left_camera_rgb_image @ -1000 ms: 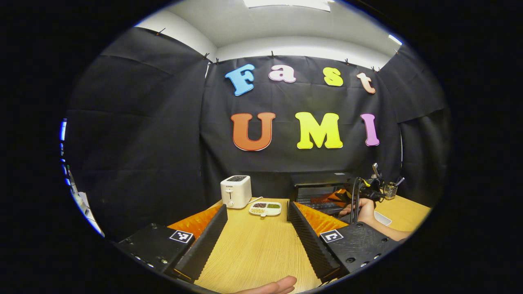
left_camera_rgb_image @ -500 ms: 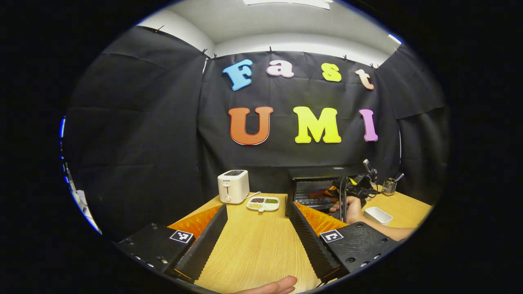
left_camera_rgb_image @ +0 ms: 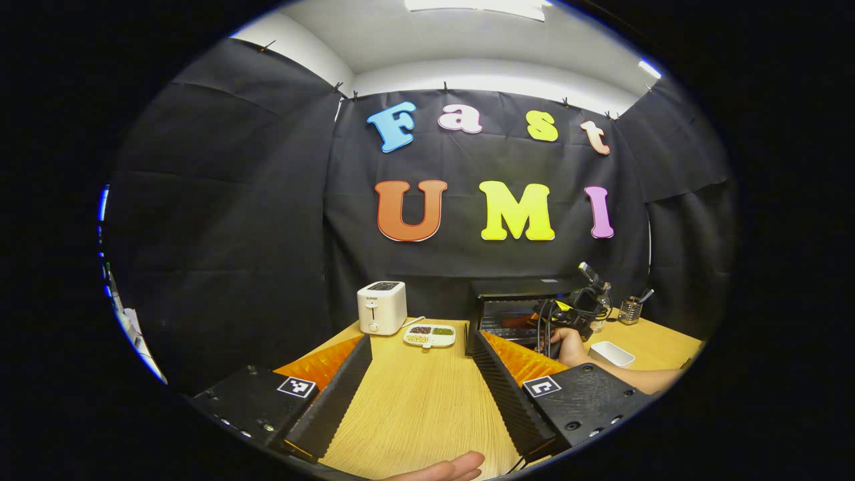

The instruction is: Open the electric oven with the left hand, put the food in, and close the electric oven.

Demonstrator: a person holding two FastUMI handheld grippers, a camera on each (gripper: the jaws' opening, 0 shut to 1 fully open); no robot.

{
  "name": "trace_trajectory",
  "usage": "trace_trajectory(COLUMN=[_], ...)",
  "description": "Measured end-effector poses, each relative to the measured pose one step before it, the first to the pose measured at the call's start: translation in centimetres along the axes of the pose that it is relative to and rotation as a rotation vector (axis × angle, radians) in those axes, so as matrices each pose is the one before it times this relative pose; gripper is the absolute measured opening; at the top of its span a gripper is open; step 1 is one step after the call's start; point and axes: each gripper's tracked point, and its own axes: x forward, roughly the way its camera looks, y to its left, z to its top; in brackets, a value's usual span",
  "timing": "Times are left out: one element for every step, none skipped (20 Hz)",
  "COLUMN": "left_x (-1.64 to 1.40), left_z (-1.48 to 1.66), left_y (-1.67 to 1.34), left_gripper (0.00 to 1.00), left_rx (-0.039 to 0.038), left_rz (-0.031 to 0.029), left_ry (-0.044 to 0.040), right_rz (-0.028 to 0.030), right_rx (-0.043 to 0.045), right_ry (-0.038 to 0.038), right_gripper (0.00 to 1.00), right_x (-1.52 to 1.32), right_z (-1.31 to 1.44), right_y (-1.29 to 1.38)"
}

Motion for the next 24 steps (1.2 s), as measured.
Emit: trace_trajectory(left_x=[-0.169, -0.463, -0.351, -0.293, -0.306, -0.235, -0.177, -0.265, -0.248, -0.005, -0.141, -0.096, 0.053, 0.048, 0.108, 0.141, 0.067, 0.087, -0.024, 0.163, 0.193, 0.152, 0.216, 0.160], left_z=[-0.022, 0.112, -0.020, 0.082, 0.013, -0.017, 0.155, 0.007, 0.036, 0.089, -0.002, -0.049, -0.046, -0.111, 0.013, 0.007, 0.016, -0.023, -0.064, 0.006, -0.014, -0.001, -0.104, 0.065], left_y=[0.053, 0.124, 0.116, 0.013, 0.058, 0.168, 0.092, 0.158, 0.127, -0.058, -0.175, -0.231, -0.130, -0.089, -0.086, -0.154, -0.284, -0.357, -0.485, -0.513, -0.597, -0.642, -0.558, -0.424], left_gripper=[0.97, 0.96, 0.96, 0.96, 0.96, 0.96, 0.96, 0.97, 0.97, 0.97, 0.96, 0.96, 0.96, 0.96, 0.96, 0.97, 0.97, 0.97, 0.97, 0.96, 0.96, 0.96, 0.96, 0.96], left_rx=[0.00687, 0.00301, -0.00231, -0.00674, -0.00756, -0.00318, 0.00100, 0.00178, 0.00045, -0.00306, -0.00496, -0.00402, -0.00160, 0.00198, 0.00424, 0.00349, 0.00128, -0.00007, -0.00007, 0.00110, 0.00199, 0.00435, 0.00534, -0.00088], left_rz=[0.00059, -0.00066, -0.00121, -0.00160, -0.00024, 0.00017, 0.00297, 0.00538, 0.00379, 0.00043, -0.00165, -0.00346, -0.00226, 0.00022, 0.00056, 0.00000, -0.00154, -0.00515, -0.00685, -0.00776, -0.00927, -0.01434, -0.01615, -0.00572], left_ry=[-0.00280, -0.00473, -0.00367, -0.00199, 0.00161, -0.00165, -0.00210, -0.00178, -0.00126, 0.00166, 0.00176, 0.00236, 0.00461, 0.00458, 0.00336, 0.00392, 0.00362, 0.00298, 0.00406, 0.00332, 0.00380, 0.00473, 0.00676, 0.00330], right_rz=[-0.00042, -0.00478, -0.00477, -0.00538, -0.00810, -0.01052, -0.00747, -0.00964, -0.00593, -0.01571, -0.01613, -0.00598, 0.00078, 0.00295, 0.00497, 0.00875, 0.00978, 0.01060, 0.01301, 0.01517, 0.01210, 0.00779, 0.01177, 0.01004], right_rx=[0.00477, 0.00331, -0.00442, -0.01372, -0.01562, -0.01928, -0.02513, -0.03010, -0.02833, -0.03038, -0.02644, -0.02047, -0.01698, -0.01697, -0.02002, -0.02244, -0.02477, -0.02513, -0.02247, -0.01673, -0.01536, -0.01556, -0.01714, -0.01545], right_ry=[0.00978, 0.01245, 0.00970, 0.00678, -0.00057, -0.00126, -0.00229, 0.00819, 0.00619, 0.00433, 0.00157, -0.00009, -0.00118, -0.00212, -0.00354, -0.00686, -0.01000, -0.01206, -0.01063, -0.01425, -0.01256, -0.01083, -0.00949, -0.01355], right_gripper=[0.26, 0.27, 0.27, 0.28, 0.28, 0.30, 0.31, 0.33, 0.37, 0.50, 0.52, 0.51, 0.53, 0.57, 0.59, 0.64, 0.65, 0.72, 0.75, 0.79, 0.81, 0.86, 0.92, 0.95], right_x=[-0.021, -0.127, -0.237, -0.368, -0.348, -0.243, -0.189, -0.120, -0.384, -0.215, -0.246, -0.502, -0.375, -0.595, -0.625, -0.780, -0.804, -0.884, -1.123, -1.030, -1.197, -1.156, -1.083, -1.195], right_z=[-0.225, -0.359, -0.220, -0.333, -0.082, -0.037, 0.055, -0.158, -0.224, -0.061, -0.071, 0.091, 0.142, 0.082, 0.029, 0.160, 0.273, 0.366, 0.451, 0.385, 0.581, 0.461, 0.642, 0.587], right_y=[-0.021, -0.393, -0.322, 0.063, 0.001, -0.027, 0.024, -0.016, -0.040, -0.123, -0.299, -0.046, -0.001, -0.028, 0.018, -0.027, -0.027, -0.098, -0.038, -0.081, -0.080, -0.157, -0.145, -0.180])
